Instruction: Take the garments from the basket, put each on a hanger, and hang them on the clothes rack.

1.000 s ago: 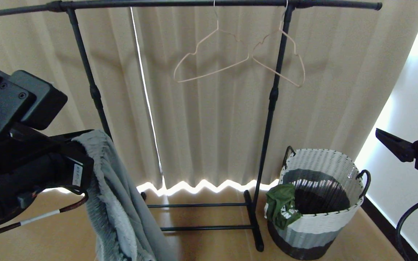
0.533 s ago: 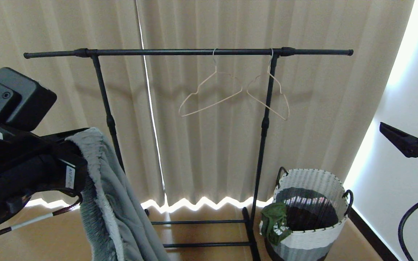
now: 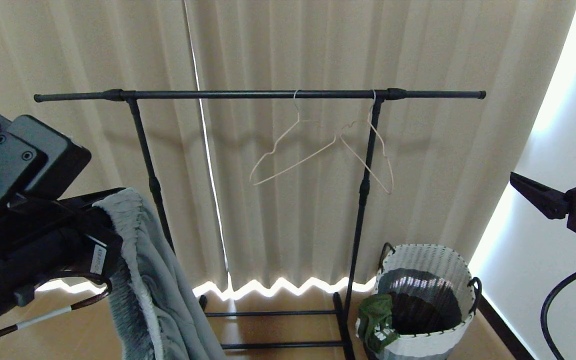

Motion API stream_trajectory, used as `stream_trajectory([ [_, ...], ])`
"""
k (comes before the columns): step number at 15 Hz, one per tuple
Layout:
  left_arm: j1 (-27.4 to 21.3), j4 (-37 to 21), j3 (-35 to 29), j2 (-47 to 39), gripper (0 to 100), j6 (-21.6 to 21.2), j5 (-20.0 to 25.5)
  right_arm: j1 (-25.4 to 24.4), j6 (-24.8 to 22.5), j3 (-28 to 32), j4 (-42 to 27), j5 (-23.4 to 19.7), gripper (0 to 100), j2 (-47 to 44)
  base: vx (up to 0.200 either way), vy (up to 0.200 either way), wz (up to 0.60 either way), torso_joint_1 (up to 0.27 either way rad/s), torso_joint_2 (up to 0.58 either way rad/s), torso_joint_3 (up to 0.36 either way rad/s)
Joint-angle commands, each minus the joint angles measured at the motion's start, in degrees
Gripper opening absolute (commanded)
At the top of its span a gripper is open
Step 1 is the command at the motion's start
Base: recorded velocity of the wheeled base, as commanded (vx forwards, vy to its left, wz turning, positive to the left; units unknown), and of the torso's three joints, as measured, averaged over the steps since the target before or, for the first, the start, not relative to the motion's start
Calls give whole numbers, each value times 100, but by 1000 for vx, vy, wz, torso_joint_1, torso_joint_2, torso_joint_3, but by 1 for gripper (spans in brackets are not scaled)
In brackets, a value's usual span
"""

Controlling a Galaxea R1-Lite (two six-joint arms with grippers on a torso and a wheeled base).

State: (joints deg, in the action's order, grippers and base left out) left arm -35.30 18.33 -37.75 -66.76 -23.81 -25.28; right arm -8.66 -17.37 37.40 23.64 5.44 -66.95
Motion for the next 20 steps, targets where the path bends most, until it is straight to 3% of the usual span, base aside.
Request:
stream_trajectory([
  [1, 6, 3, 5, 5, 0, -1, -3, 4, -3, -22, 1, -245, 100, -20, 0, 0, 0, 61, -154, -85],
  [5, 6, 3, -57, 5, 0, 34, -3, 4, -12, 303, -43, -1133, 100, -90, 0, 0, 0, 12, -19, -14],
  [7, 6, 3, -65, -22, 0, 34, -3, -5, -12, 364, -158, -1089, 100, -204, 0, 0, 0, 0, 0, 0],
  [14, 6, 3, -65, -39, 0, 34, -3, 4, 278, 892, -1327, -807, 100, -345, 200, 0, 0, 7, -1, 0],
  [20, 15, -5, 5, -57, 0, 34, -12, 4, 296, 962, -1757, -772, 100, -486, 200, 0, 0, 1, 2, 5],
])
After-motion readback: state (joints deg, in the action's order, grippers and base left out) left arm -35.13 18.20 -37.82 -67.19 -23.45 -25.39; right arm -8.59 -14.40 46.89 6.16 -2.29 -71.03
